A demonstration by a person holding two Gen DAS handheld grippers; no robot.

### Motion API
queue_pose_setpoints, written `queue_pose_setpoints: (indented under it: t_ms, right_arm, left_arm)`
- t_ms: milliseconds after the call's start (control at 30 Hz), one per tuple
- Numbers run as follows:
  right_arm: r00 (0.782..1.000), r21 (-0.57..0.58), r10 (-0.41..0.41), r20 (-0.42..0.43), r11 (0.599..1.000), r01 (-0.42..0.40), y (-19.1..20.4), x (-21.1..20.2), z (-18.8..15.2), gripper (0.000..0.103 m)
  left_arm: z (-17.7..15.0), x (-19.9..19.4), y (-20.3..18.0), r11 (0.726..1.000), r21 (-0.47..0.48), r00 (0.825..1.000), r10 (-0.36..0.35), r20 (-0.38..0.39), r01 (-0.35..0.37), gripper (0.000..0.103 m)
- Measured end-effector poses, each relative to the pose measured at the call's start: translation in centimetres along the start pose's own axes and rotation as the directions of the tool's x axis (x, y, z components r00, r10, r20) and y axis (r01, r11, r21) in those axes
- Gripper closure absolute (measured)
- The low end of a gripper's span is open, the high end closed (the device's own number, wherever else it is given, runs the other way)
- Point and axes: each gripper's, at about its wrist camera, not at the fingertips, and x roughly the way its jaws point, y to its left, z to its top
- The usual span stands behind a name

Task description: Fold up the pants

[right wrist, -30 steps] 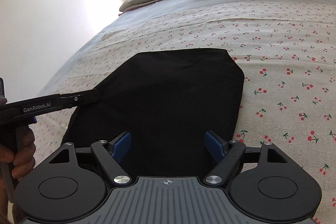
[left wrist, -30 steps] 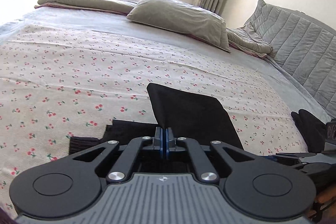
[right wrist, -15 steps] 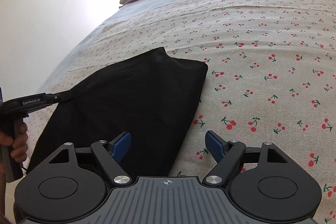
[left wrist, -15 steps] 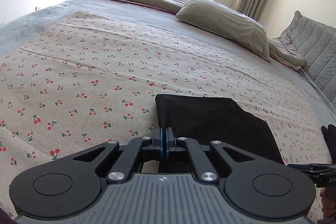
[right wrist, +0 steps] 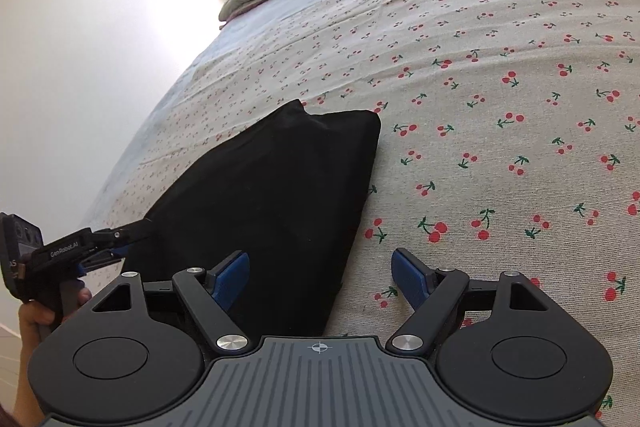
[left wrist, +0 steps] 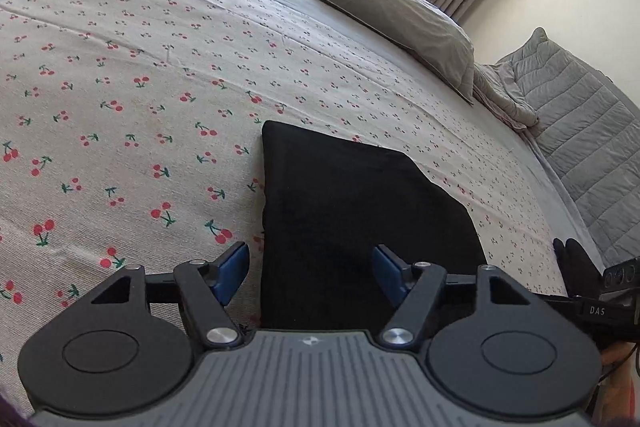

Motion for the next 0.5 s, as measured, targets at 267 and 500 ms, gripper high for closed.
queue_pose_setpoints:
  t_ms: [267, 500]
  right_arm:
    - [0.992, 0.186, 0.112, 0.051, 0.975, -0.119, -2.2, 2.5, -0.5, 0.072]
    - [0.990, 0.243, 0.097, 0.106, 0.962, -0.120, -2.4, 2.3, 0.1, 0.087]
  left_arm:
    - [-0.7, 1.5, 2.3, 0.978, -0.138, 0.988, -0.156, 0.008, 0.155, 0.063]
    - [-0.8, 1.6, 1.0, 0.958, -0.188, 0.976, -0.212, 0.046, 0.217, 0.080]
